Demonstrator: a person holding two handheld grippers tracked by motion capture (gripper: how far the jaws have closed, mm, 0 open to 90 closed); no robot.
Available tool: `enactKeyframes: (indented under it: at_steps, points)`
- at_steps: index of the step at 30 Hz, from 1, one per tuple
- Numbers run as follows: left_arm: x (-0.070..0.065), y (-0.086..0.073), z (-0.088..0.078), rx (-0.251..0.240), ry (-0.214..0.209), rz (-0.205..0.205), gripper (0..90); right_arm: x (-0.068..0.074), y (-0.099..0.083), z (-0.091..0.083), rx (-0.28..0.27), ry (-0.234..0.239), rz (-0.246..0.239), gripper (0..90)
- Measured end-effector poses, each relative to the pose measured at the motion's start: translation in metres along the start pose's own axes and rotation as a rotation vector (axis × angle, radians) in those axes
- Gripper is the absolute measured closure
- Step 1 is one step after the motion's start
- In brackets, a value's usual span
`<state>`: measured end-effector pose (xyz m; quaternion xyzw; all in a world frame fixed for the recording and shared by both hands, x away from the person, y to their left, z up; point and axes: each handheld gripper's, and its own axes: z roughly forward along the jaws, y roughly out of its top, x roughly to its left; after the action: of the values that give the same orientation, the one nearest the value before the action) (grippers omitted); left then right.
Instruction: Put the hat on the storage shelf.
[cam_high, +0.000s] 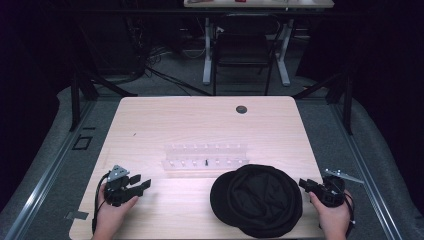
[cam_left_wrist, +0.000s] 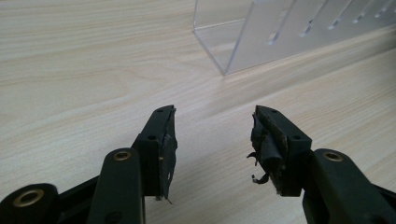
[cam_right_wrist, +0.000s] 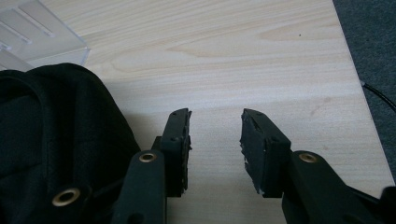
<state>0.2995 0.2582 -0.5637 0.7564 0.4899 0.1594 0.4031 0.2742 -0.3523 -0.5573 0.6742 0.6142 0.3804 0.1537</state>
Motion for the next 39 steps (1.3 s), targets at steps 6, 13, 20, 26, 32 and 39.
enactKeyframes:
  at_steps: [6,13,20,26,32,39]
  points:
    - [-0.003,0.001,0.003,0.011,-0.006,0.014,50.1,0.002,0.002,-0.001,0.014,0.004,-0.001,61.4]
    - [-0.006,0.000,-0.002,-0.001,0.011,0.030,50.4,0.008,0.003,-0.011,-0.005,0.011,-0.010,61.4]
    - [-0.011,0.001,-0.004,-0.018,0.017,0.051,50.6,0.025,0.016,-0.029,0.027,0.046,-0.013,67.3]
    - [-0.013,0.001,-0.002,-0.018,0.018,0.057,50.6,0.037,0.027,-0.039,0.091,0.074,-0.054,67.0]
    - [-0.014,0.001,-0.004,-0.017,0.011,0.054,50.6,0.045,0.035,-0.044,0.160,0.031,-0.089,67.1]
    - [-0.015,0.001,-0.004,-0.011,0.007,0.060,50.6,0.057,0.042,-0.059,0.225,0.027,-0.125,66.6]
